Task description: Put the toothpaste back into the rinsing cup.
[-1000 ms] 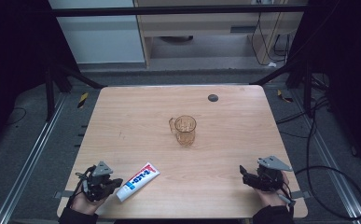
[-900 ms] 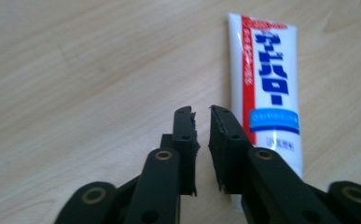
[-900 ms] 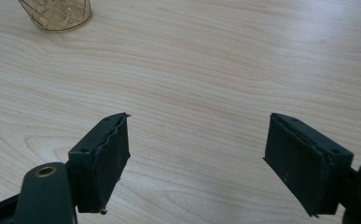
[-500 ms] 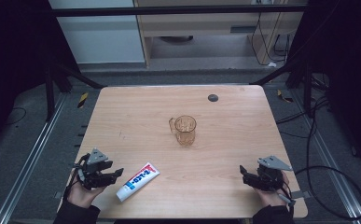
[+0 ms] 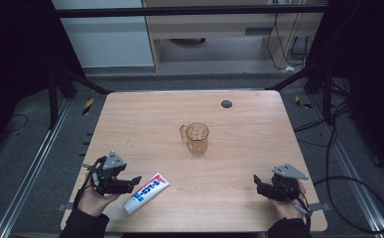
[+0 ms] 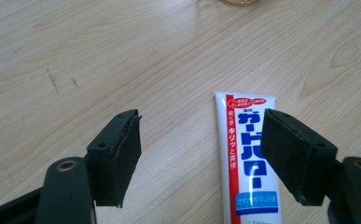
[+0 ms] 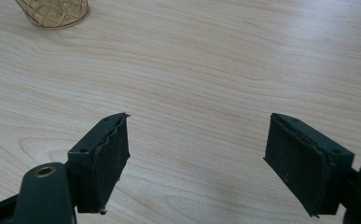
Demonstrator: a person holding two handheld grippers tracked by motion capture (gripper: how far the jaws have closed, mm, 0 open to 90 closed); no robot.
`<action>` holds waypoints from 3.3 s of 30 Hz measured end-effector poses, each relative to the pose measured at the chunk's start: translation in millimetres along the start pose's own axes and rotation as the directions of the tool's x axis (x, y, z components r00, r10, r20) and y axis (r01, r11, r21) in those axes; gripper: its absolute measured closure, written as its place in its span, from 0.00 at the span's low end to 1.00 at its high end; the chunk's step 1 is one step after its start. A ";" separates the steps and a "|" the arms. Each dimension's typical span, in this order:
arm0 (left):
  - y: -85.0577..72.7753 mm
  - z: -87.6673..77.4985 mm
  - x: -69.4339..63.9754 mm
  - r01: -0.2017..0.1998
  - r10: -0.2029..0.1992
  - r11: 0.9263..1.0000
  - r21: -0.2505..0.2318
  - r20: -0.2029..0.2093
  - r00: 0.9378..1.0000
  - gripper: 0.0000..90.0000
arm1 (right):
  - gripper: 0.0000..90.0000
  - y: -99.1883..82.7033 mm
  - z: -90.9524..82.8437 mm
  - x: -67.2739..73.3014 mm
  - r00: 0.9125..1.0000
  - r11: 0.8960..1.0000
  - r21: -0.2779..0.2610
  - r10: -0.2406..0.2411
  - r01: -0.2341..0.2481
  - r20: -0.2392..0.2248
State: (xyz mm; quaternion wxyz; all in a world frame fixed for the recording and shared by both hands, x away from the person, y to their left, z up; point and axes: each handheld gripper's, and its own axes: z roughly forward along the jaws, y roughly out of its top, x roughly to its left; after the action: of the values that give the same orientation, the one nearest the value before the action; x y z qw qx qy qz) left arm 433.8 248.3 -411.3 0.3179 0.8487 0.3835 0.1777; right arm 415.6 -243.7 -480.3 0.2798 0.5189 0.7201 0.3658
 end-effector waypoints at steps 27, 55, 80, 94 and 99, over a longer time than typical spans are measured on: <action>17.0 44.8 -24.1 -0.075 0.069 0.986 0.152 0.040 0.997 0.23 | 0.23 -1.5 1.0 -0.5 1.000 1.000 0.017 -0.005 0.005 -0.007; 11.1 74.8 -33.7 -0.108 0.092 0.961 0.255 0.074 0.993 0.20 | 0.23 -2.1 4.5 1.9 1.000 0.999 0.039 -0.007 0.008 -0.022; 5.1 86.0 -31.4 -0.112 0.083 0.940 0.323 0.101 0.991 0.29 | 0.23 -2.1 4.8 0.8 1.000 0.999 0.040 -0.017 0.018 -0.021; 4.7 85.8 -33.6 -0.095 0.060 0.937 0.336 0.113 0.992 0.42 | 0.24 -2.2 4.6 0.7 1.000 0.999 0.041 -0.014 0.015 -0.020; 4.7 84.7 -35.4 -0.106 0.074 0.936 0.334 0.109 0.991 0.44 | 0.24 -2.1 4.5 0.6 1.000 0.999 0.041 -0.014 0.015 -0.020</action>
State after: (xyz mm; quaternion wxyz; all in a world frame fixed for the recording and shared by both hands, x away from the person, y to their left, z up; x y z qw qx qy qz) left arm 459.8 184.8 -472.4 0.1764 0.9149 0.3535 0.0827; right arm 417.8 -242.4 -484.6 0.2645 0.5158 0.7339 0.3540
